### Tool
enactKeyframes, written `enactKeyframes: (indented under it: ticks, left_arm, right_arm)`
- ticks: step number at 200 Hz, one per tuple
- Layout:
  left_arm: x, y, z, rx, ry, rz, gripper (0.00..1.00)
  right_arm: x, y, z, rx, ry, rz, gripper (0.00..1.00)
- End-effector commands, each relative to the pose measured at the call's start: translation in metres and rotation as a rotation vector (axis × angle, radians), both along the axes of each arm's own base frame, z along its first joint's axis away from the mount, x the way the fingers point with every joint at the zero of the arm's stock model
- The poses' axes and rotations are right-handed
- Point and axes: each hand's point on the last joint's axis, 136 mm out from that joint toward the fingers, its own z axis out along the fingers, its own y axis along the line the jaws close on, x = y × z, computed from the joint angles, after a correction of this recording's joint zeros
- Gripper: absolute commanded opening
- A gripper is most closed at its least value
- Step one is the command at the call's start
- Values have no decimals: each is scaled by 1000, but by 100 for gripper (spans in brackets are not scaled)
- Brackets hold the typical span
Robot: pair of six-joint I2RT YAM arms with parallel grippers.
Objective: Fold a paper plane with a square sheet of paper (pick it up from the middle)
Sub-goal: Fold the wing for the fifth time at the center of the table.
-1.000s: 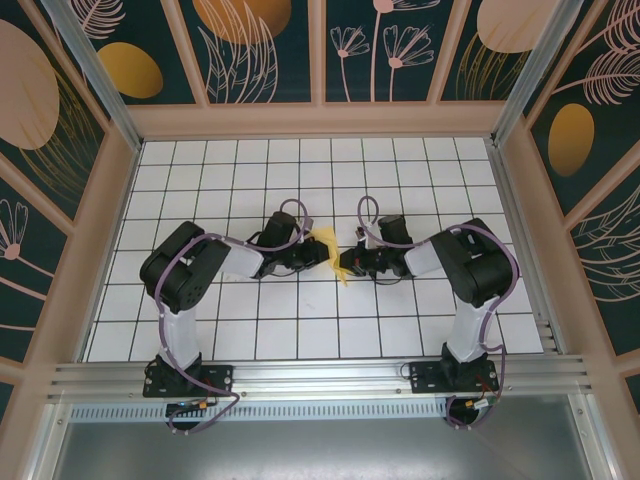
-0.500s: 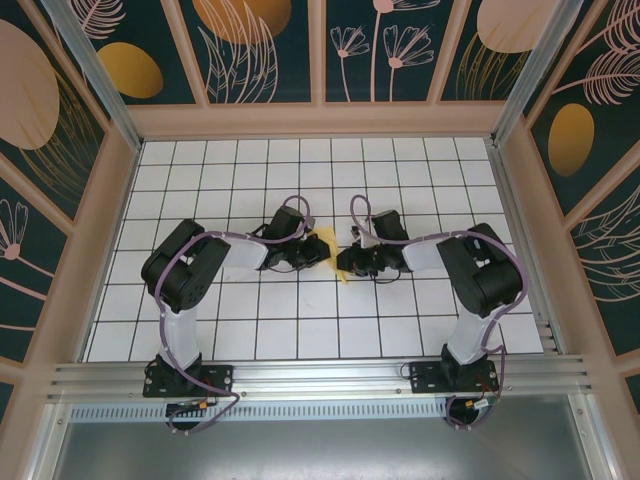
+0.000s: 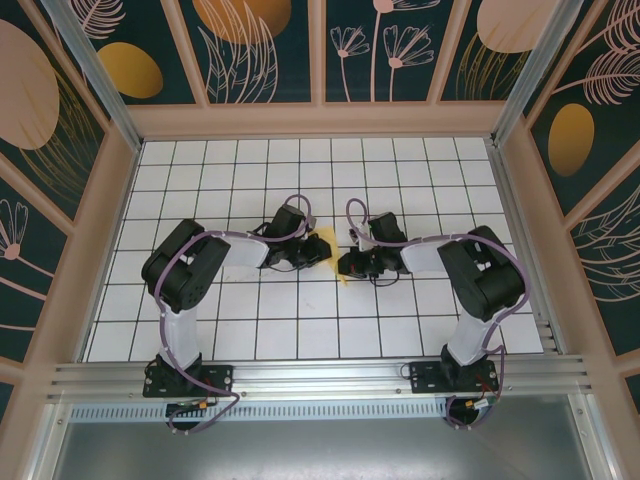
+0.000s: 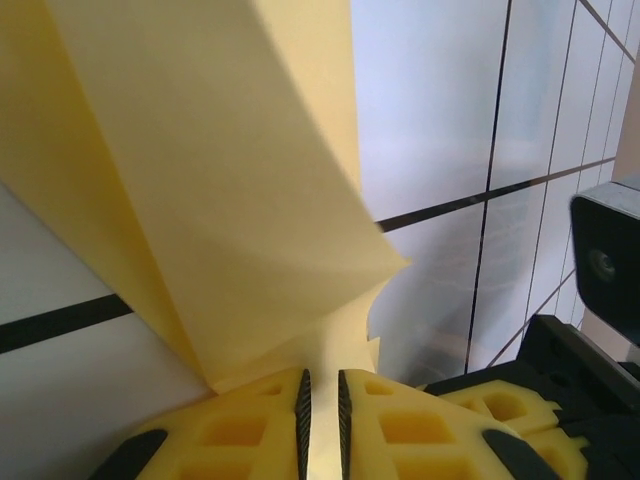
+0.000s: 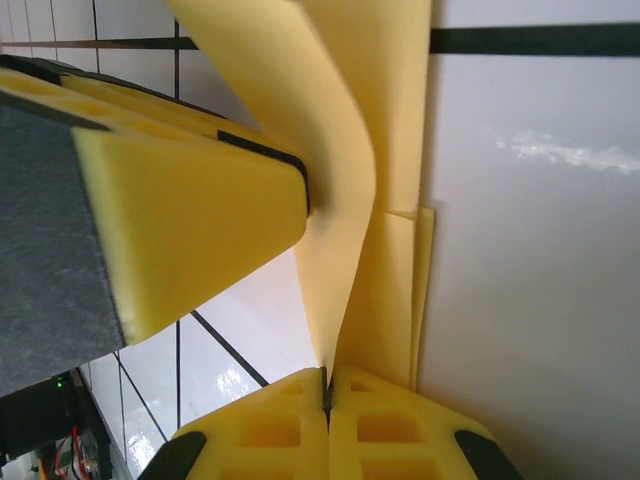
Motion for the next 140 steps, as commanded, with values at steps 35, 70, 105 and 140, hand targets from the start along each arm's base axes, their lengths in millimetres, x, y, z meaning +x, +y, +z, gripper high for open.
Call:
enactKeyframes:
  ticks: [35,70,105,140]
  left_arm:
    - [11,-3,40,-78,-224,-49,27]
    - [-1,0,35,-104,-204,-43,25]
    - [-10,-8,25,-105,-174,-59,23]
    - [-4,-9,2,-22,-119,-18,18]
  right_arm:
    - [-9,-9,-16,45,119,-34,0]
    - [-9,-10,-20,54,155,-44,0]
    - [-8,-10,-24,48,179,-56,0]
    - [-8,-11,-25,41,188,-61,1]
